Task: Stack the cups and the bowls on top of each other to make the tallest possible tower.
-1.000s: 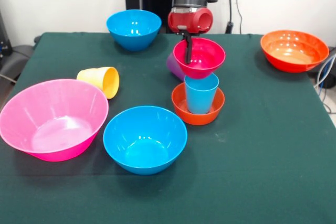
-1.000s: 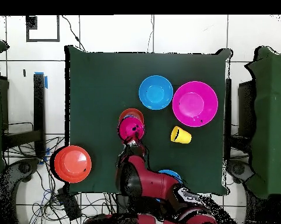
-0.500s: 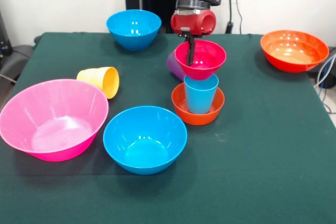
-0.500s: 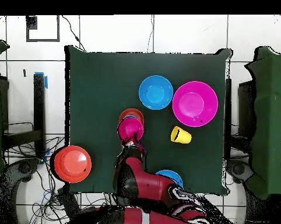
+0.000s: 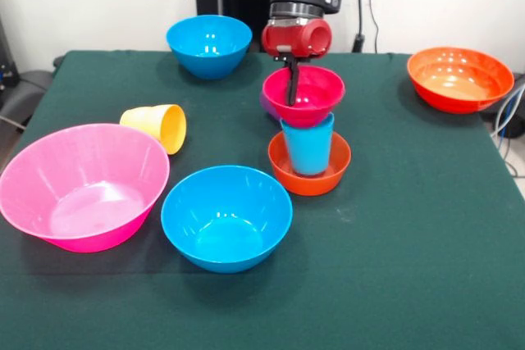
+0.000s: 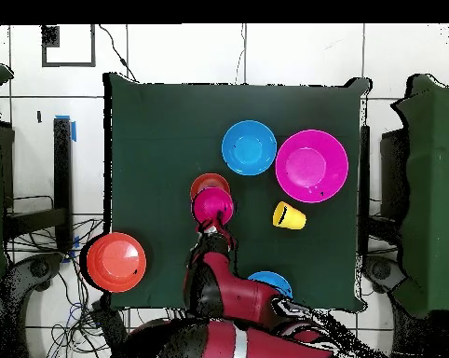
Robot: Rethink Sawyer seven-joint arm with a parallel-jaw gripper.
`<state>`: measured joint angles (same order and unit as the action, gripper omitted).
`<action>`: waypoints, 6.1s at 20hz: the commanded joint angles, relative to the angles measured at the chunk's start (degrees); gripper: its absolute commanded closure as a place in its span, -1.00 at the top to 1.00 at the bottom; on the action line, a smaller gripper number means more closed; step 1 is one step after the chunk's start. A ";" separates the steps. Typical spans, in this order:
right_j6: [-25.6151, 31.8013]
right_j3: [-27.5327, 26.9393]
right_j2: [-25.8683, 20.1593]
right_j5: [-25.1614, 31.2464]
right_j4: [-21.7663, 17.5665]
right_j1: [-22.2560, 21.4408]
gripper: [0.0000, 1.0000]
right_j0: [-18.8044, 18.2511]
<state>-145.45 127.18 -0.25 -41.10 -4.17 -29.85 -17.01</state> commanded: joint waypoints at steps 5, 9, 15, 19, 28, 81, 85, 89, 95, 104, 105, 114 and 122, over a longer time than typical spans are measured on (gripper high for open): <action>-5.75 -7.41 -3.56 4.32 -0.90 3.07 -1.00 -1.90; -5.52 -8.36 -4.08 4.77 -0.74 3.10 -1.00 -1.81; -4.67 -10.79 -5.16 6.79 -1.00 3.09 -1.00 -2.07; -5.06 -11.79 -6.87 8.33 -1.82 2.80 -1.00 -2.88; -10.70 -8.12 -14.25 11.95 0.10 2.48 -1.00 -5.45; -7.64 -2.91 -12.16 12.57 21.84 0.71 -1.00 4.44; -4.53 -3.96 -8.58 14.87 25.23 0.23 -1.00 7.93; -1.55 -5.81 -5.56 15.67 26.43 0.76 -1.00 10.36; 0.85 -7.78 -0.77 16.17 25.95 1.44 -1.00 12.25; 2.55 -9.91 4.95 19.52 25.45 2.11 -1.00 14.86; 2.55 -10.09 5.54 19.89 25.31 2.22 -1.00 15.14; -5.28 -9.20 0.60 20.44 20.77 1.74 -1.00 11.92; -9.51 -7.64 -4.68 18.66 19.84 2.01 -1.00 9.50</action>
<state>-145.48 121.29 3.55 -28.40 17.62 -30.67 -6.26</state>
